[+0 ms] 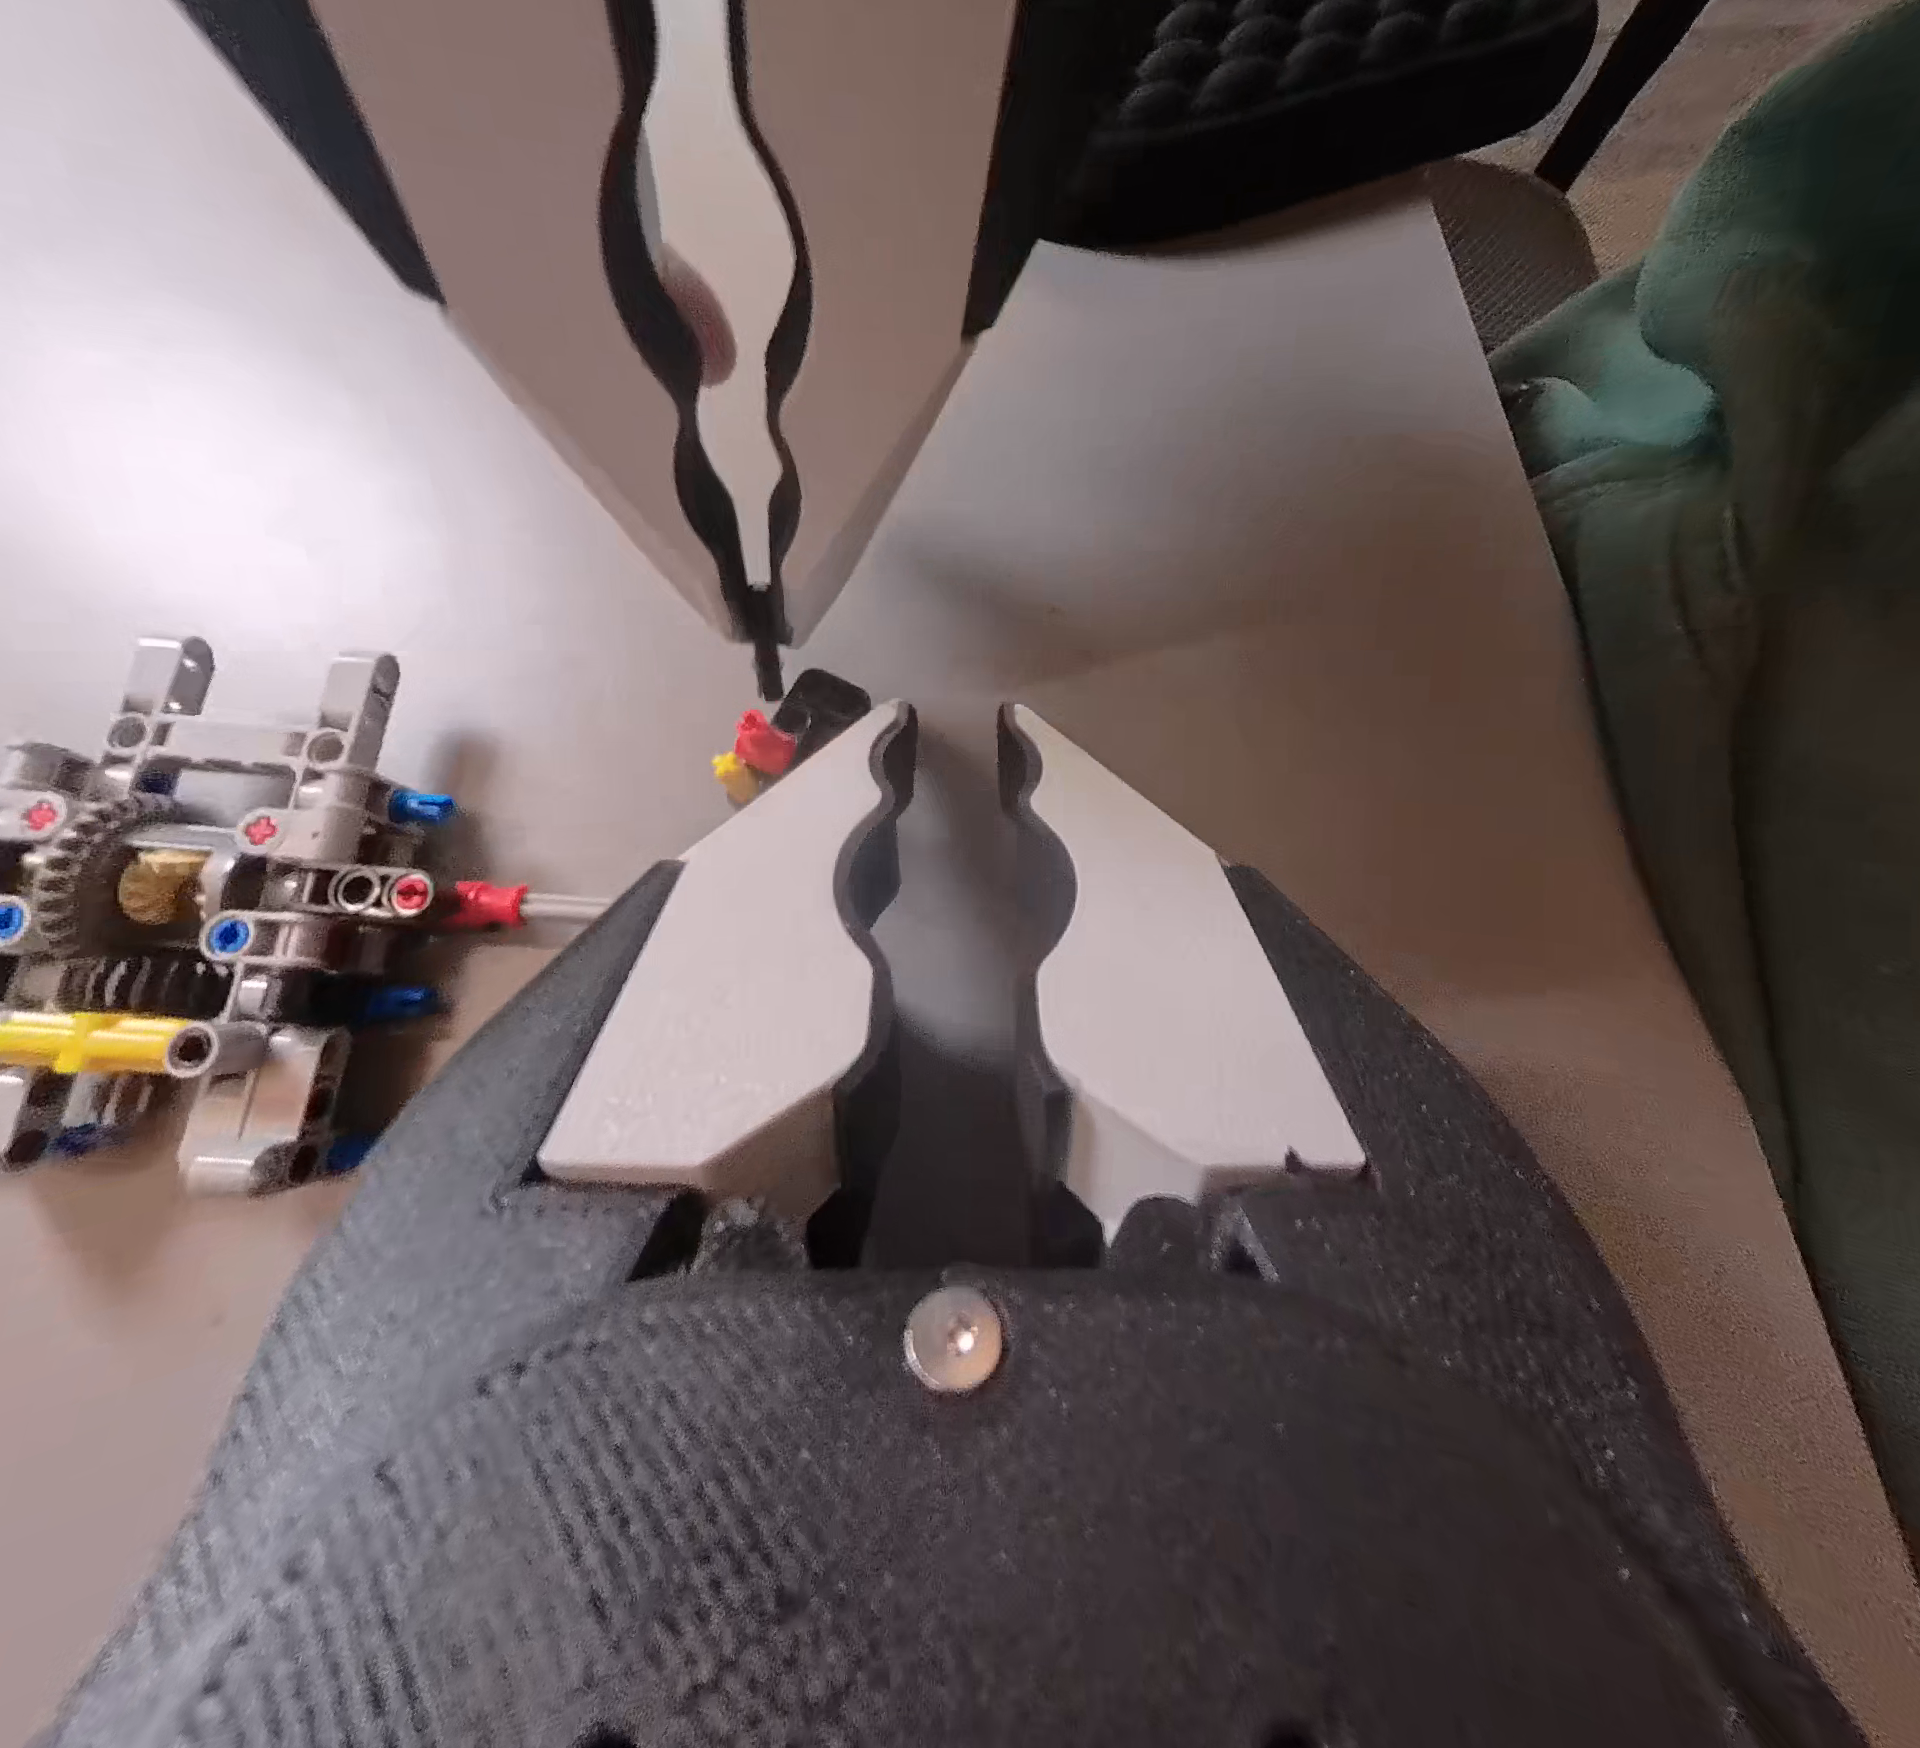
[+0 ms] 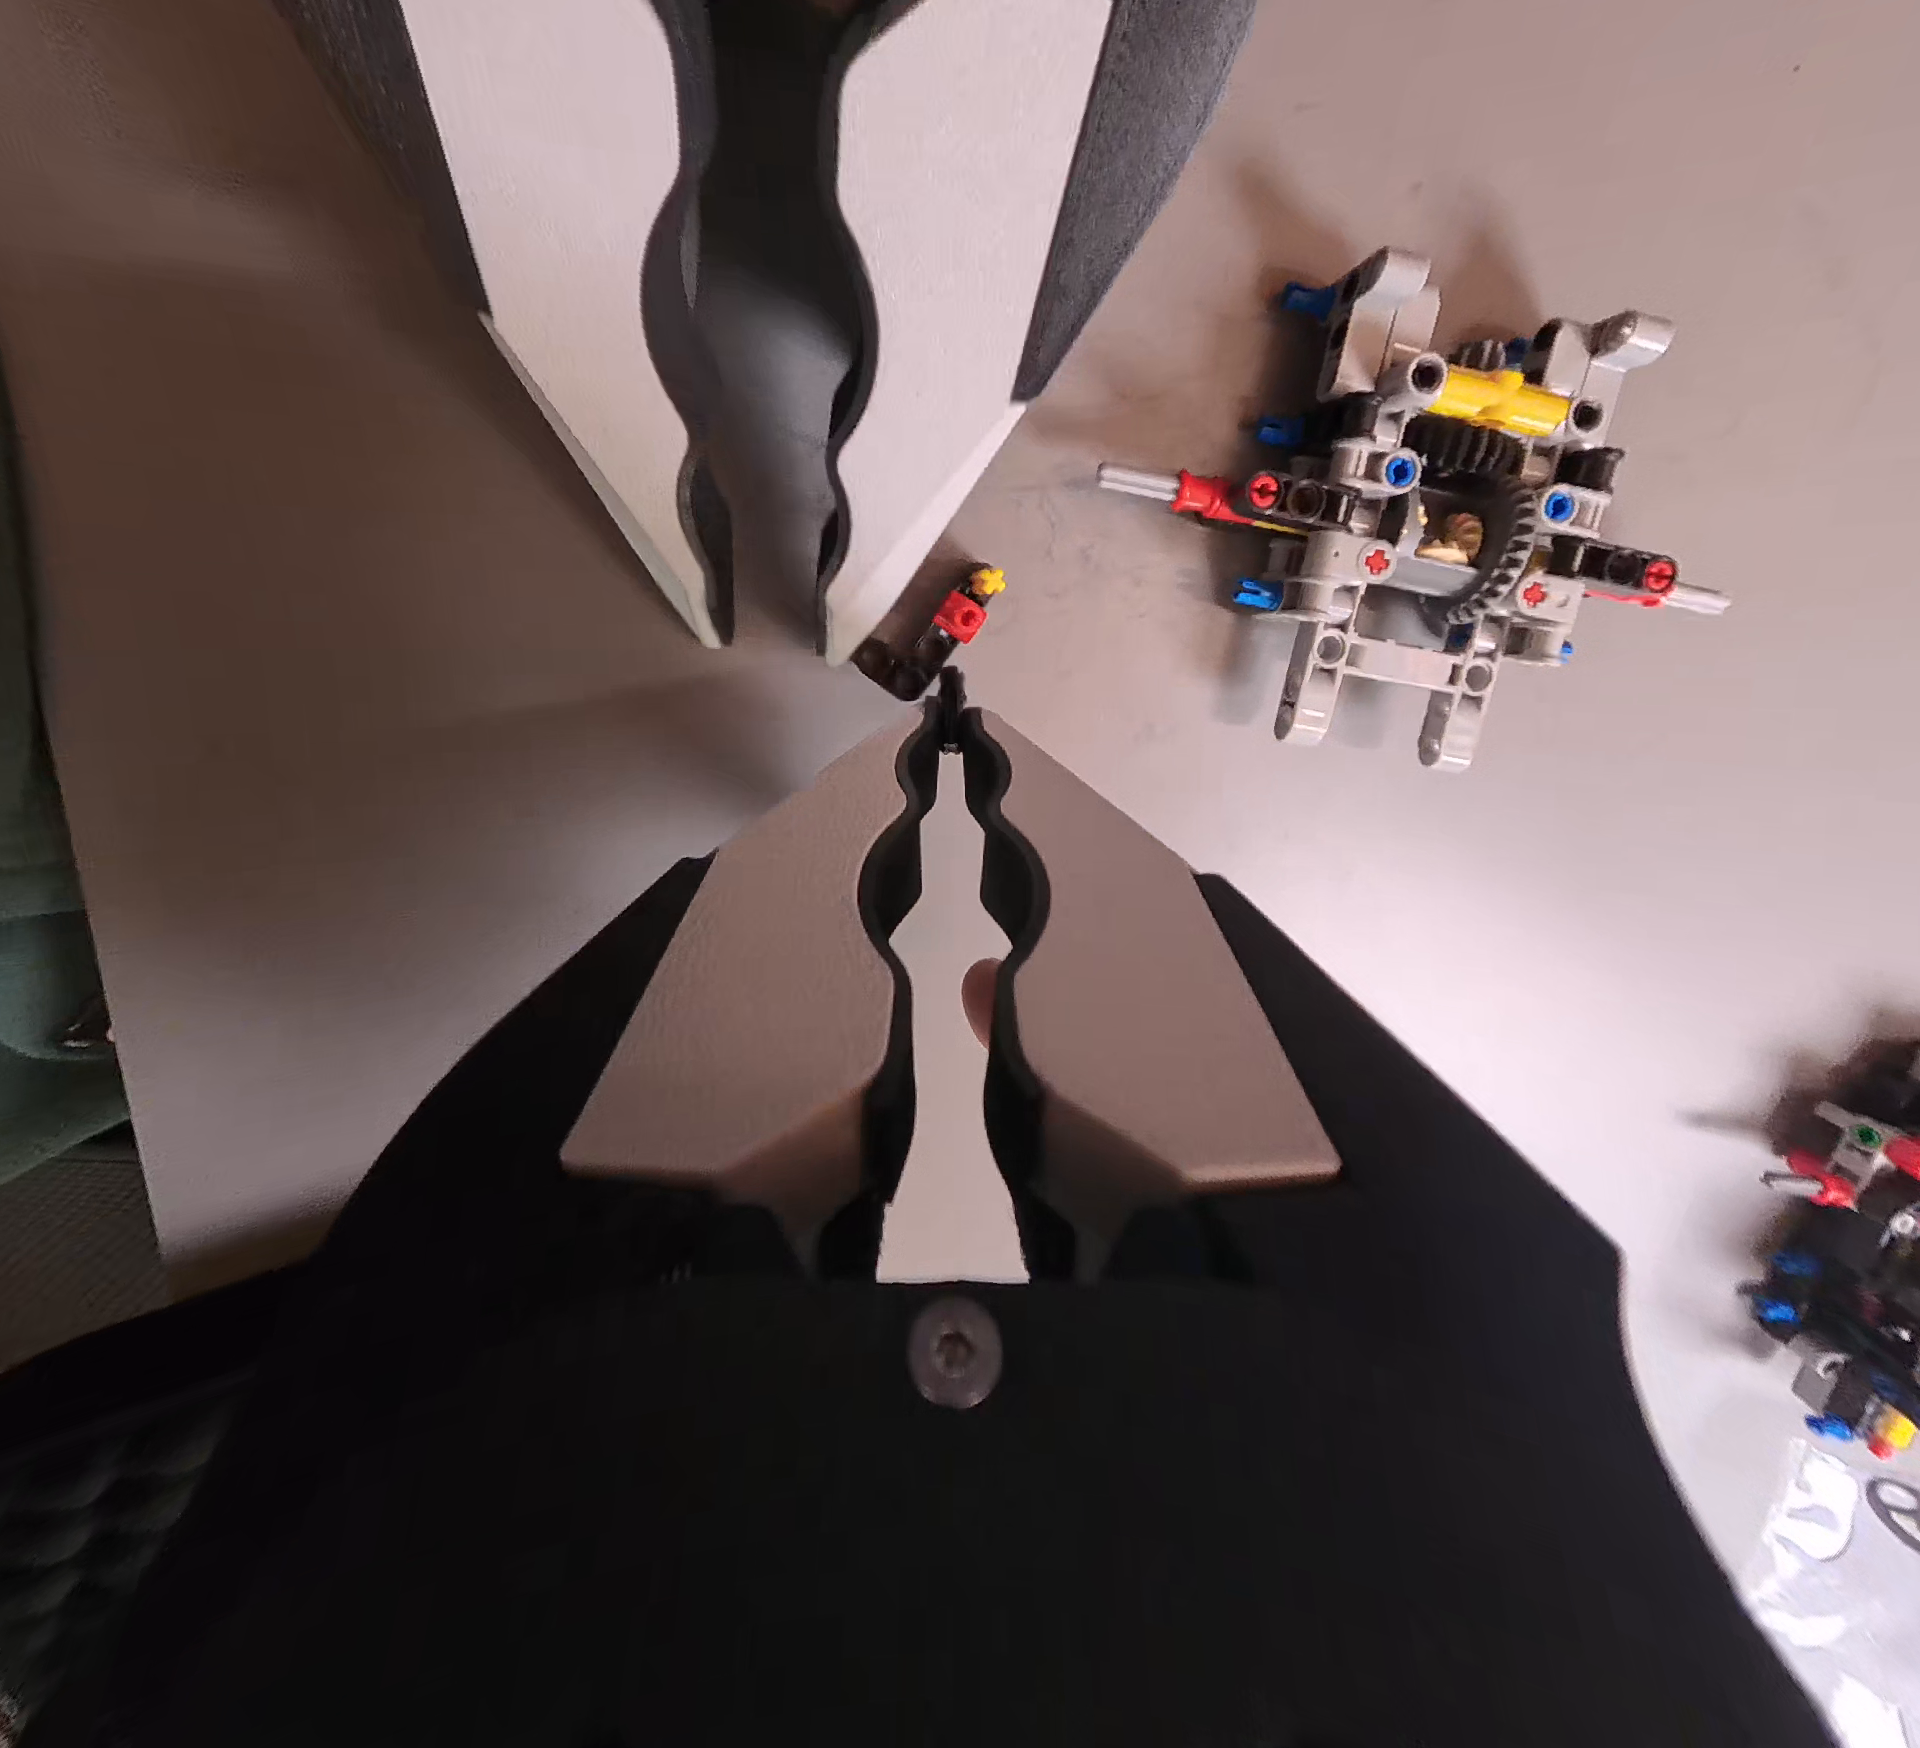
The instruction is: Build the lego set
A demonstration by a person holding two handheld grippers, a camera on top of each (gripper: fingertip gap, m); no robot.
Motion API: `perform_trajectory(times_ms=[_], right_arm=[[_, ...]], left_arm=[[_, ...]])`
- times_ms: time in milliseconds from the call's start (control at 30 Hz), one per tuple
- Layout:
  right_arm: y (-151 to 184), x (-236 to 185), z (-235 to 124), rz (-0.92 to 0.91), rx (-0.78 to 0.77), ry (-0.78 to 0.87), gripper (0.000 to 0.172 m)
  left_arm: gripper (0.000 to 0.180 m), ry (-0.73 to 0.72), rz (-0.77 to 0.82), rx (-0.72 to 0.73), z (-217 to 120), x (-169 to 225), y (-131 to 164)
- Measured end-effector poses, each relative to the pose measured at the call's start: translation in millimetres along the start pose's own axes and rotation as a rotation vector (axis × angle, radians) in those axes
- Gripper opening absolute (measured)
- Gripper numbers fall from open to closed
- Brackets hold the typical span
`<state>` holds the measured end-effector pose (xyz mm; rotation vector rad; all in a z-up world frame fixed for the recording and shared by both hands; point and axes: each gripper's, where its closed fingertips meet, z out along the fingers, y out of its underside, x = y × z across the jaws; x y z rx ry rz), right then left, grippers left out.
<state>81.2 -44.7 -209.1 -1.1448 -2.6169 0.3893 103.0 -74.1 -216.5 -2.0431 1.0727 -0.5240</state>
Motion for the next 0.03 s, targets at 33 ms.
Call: perform_trajectory(times_ms=[33], right_arm=[[-2.8, -0.5, -0.1, -0.006, 0.021, -0.005, 0.002]], left_arm=[[0.016, -0.003, 0.01, 0.0, -1.1, -0.1, -0.4]])
